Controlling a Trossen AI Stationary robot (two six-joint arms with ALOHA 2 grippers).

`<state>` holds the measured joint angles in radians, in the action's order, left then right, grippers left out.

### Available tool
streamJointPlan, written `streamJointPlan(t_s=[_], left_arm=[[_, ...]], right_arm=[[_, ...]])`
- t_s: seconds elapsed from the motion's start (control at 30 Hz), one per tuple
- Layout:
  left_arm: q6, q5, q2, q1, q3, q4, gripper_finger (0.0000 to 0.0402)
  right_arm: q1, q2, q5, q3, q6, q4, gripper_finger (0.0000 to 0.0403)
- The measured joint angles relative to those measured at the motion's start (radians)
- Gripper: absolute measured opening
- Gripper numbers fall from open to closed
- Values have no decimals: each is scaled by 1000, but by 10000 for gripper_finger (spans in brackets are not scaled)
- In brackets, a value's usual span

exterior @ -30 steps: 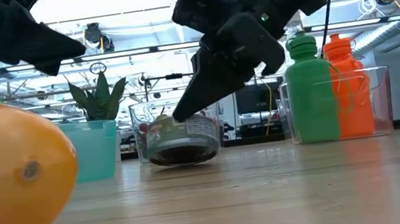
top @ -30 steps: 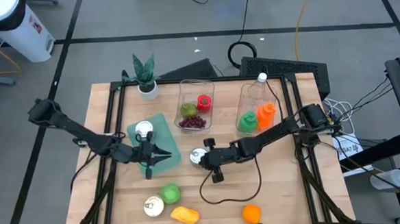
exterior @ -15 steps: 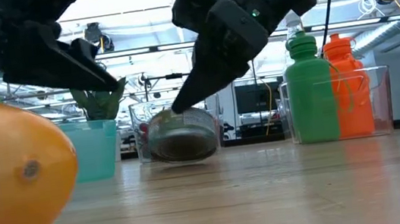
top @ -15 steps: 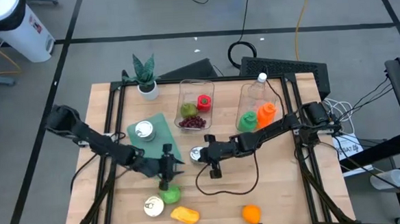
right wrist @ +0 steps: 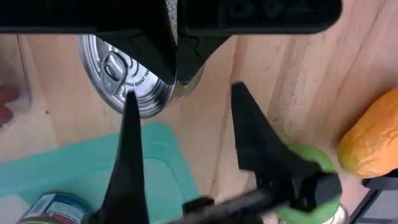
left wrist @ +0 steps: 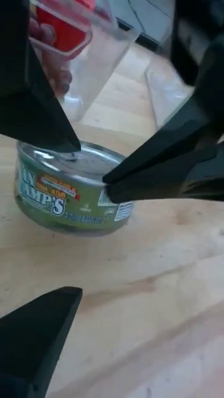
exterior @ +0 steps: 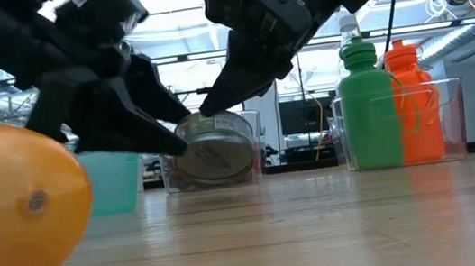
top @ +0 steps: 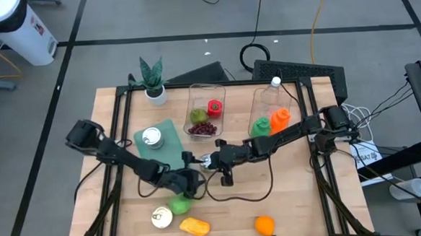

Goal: Pick & Place Food Item
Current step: Put the green tuna can into the green bin

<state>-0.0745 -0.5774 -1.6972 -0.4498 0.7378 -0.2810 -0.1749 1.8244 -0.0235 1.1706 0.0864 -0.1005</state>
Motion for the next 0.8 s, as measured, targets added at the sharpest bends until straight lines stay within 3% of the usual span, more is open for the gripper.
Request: streamJointPlan(t_s=[0.3,0.4,0.53,0.73,0.8], left_arm=[[-35,-14,-65,53,52,0,370],[-36,-6,-57,52,54,4,351],[-35,10,-56,48,54,12,286],[-3,41,-55,48,54,18,142],[-2,45,-55,48,54,20,143]], right_arm=[[-1,0,6,0,7,-23,0],[-1,0,6,0,7,-22,0],[-2,0,19,0,6,-35,0],[-10,2,17,0,-7,-72,0],[-13,2,12,0,-15,-76,1]])
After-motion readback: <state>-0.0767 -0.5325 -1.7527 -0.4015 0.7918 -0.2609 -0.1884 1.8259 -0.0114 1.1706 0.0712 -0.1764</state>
